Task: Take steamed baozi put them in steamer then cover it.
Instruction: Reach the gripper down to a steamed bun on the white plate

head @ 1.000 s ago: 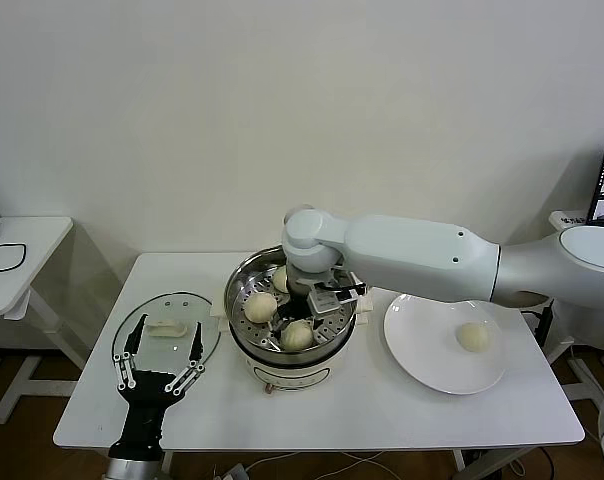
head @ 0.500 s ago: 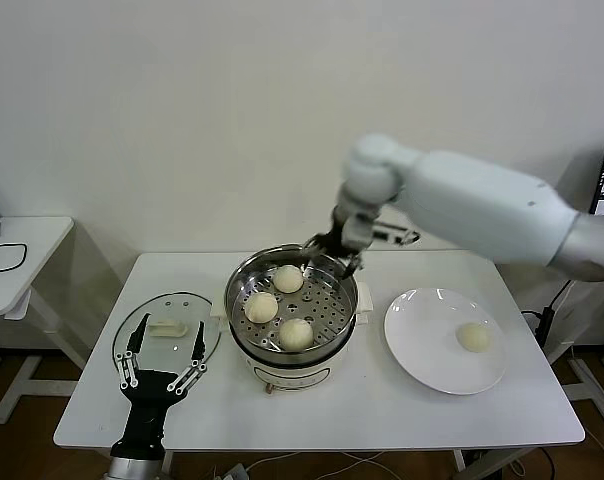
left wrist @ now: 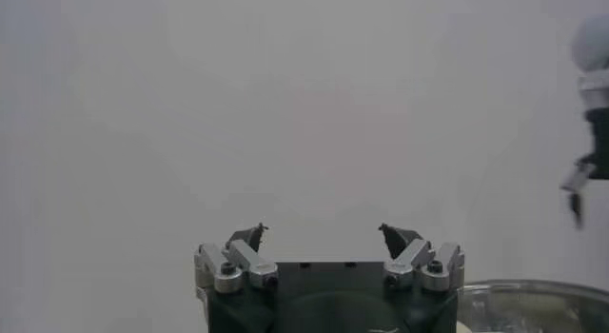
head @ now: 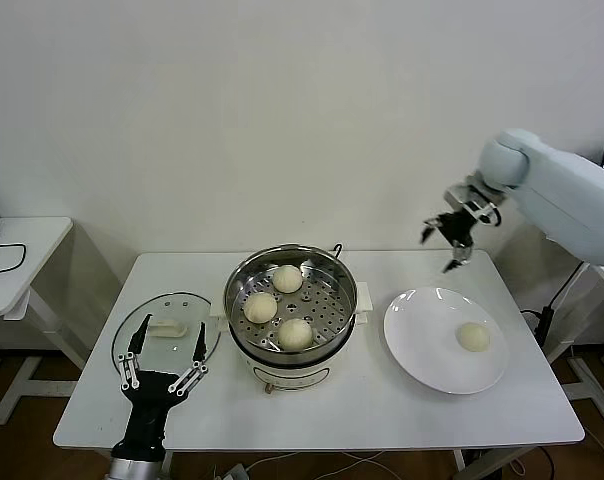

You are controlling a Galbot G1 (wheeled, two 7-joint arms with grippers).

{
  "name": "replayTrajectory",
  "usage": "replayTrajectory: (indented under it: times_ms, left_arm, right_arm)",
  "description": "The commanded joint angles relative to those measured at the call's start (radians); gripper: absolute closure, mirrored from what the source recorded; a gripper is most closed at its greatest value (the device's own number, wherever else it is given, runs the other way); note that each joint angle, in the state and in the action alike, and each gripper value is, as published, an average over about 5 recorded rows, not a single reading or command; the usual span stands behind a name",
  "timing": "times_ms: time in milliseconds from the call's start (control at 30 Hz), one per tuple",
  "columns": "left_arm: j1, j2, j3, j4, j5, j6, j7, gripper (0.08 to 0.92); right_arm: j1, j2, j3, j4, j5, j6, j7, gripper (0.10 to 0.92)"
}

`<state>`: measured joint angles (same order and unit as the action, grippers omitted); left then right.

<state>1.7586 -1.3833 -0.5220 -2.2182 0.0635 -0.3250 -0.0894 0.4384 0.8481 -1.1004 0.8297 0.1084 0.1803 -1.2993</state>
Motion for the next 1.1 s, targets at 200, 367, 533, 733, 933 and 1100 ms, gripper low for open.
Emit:
replayTrajectory:
  times_ms: [200, 367, 533, 733, 933, 1100]
  left_arm:
    - [0.002, -0.004, -0.004, 0.002, 0.001, 0.0, 0.0, 0.177]
    - [0.002, -0.004, -0.002, 0.006, 0.002, 0.0, 0.001, 0.177]
    - [0.002, -0.006, 0.001, 0.007, 0.003, 0.0, 0.001, 0.177]
    - [0.003, -0.006, 0.003, 0.008, 0.005, 0.0, 0.001, 0.177]
    - [0.006, -0.006, 0.002, 0.011, 0.006, -0.005, 0.001, 0.177]
    - [0.005, -0.005, 0.001, 0.012, 0.005, -0.006, 0.001, 0.177]
  right_arm:
    - [-0.227, -0.061, 0.009, -0.12, -0.012, -0.109, 0.044, 0.203]
    - [-0.259, -0.062, 0.018, -0.117, -0.011, -0.109, 0.079, 0.203]
    - [-0.278, -0.051, 0.026, -0.124, 0.007, -0.109, 0.126, 0.203]
    - [-0.292, -0.029, 0.026, -0.136, 0.023, -0.114, 0.158, 0.203]
    - [-0.299, -0.018, 0.026, -0.14, 0.002, -0.116, 0.145, 0.203]
    - [-0.299, -0.016, 0.027, -0.144, -0.019, -0.115, 0.144, 0.203]
